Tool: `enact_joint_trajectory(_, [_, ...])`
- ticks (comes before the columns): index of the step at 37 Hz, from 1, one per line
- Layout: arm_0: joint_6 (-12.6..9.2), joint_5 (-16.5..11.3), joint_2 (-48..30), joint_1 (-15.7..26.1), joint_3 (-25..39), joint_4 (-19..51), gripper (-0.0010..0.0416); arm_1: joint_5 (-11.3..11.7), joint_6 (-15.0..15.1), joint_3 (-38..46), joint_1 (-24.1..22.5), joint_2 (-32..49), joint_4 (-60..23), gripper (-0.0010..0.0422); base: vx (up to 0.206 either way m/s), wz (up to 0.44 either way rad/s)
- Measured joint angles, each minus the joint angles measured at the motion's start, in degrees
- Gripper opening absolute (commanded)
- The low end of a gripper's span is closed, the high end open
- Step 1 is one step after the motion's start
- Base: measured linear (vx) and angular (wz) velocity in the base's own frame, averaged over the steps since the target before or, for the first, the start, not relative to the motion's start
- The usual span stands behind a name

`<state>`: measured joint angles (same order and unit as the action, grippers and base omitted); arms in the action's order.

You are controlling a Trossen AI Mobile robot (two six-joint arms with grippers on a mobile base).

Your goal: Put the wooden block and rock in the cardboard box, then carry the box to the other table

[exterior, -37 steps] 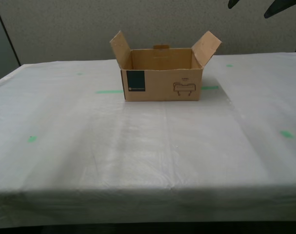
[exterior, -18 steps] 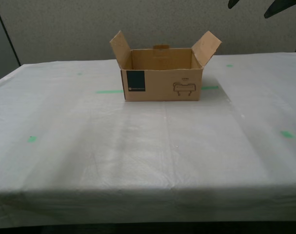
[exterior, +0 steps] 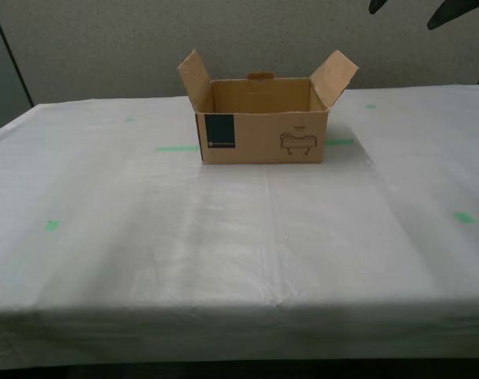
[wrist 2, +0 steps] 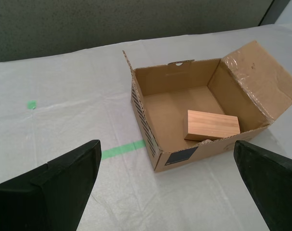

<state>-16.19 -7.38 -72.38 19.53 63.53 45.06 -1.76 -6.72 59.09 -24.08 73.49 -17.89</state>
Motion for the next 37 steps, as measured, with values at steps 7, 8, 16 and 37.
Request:
enact_joint_trajectory(7, [0.00,0.00,0.02,0.02,0.00,0.00,0.0398,0.00,0.00,0.00,0.00,0.00,0.00,0.0378,0.000,0.000])
enact_joint_trajectory(8, [0.00,0.00,0.00,0.02,0.00,-0.02,0.0399,0.00,0.00,0.00,0.00,0.00,0.00,0.0378,0.000,0.000])
enact_joint_trajectory(16, [0.00,0.00,0.02,0.00,0.00,0.00,0.0398,0.00,0.00,0.00,0.00,0.00,0.00,0.0378,0.000,0.000])
enact_joint_trajectory(37, [0.00,0.00,0.02,0.00,0.00,0.00,0.0398,0.00,0.00,0.00,0.00,0.00,0.00,0.0378,0.000,0.000])
